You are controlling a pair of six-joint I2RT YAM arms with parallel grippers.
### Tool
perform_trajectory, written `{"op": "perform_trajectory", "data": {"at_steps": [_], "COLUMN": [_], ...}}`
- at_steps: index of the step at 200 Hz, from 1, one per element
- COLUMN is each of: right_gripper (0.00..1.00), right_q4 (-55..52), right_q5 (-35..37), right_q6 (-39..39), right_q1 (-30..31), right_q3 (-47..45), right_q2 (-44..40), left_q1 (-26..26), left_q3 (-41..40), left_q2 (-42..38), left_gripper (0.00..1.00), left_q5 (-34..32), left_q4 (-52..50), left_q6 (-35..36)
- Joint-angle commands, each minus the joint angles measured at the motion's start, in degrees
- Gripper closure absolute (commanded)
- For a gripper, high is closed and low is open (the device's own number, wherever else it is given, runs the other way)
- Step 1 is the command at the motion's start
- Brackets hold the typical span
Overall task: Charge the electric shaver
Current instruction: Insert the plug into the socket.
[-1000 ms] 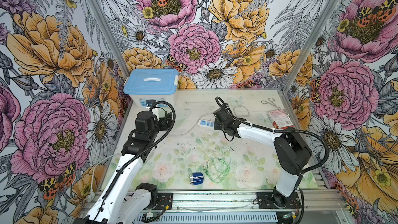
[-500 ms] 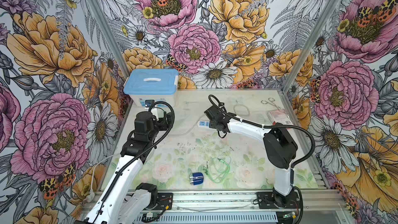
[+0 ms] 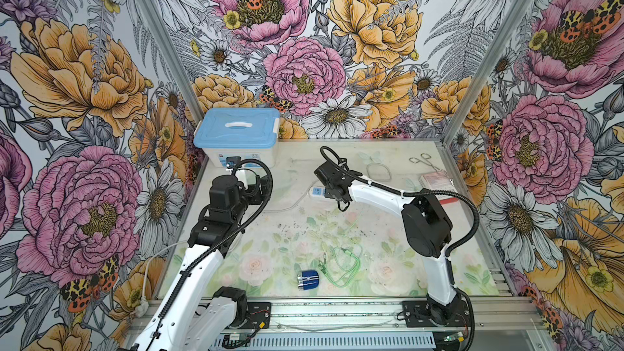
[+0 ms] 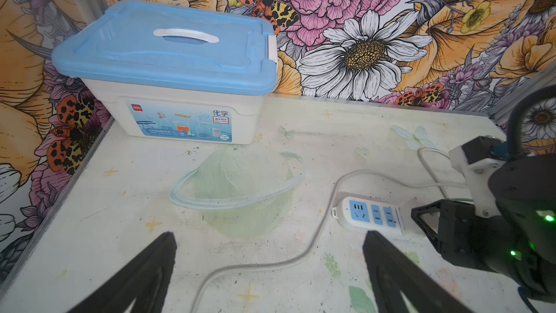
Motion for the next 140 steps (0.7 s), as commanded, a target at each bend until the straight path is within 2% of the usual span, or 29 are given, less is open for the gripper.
{"op": "perform_trajectory", "data": {"at_steps": [1, 98, 140], "right_gripper": [1.0, 0.97, 0.97], "right_q4": [-5.6, -6.4, -7.3], "right_q5": [-4.6, -5.8, -8.4], "right_q6": [-2.2, -11.8, -15.2], "right_q1": [-2.8, -7.8, -7.6], "right_q3": [-2.5, -1.6, -8.1], "right_q2": [5.9, 0.5, -2.8], "left_q1": [0.5, 1.1, 1.2], "left_q3": [1.5, 1.7, 2.0], "left_q2": [-0.6, -0.6, -0.1], "left_gripper": [0.01, 0.01, 0.01], "left_q5": [-0.4, 1.5, 1.7], "left_q4": [-0.5, -0.9, -1.2], "left_q6": [-0.2, -0.6, -0.3]}}
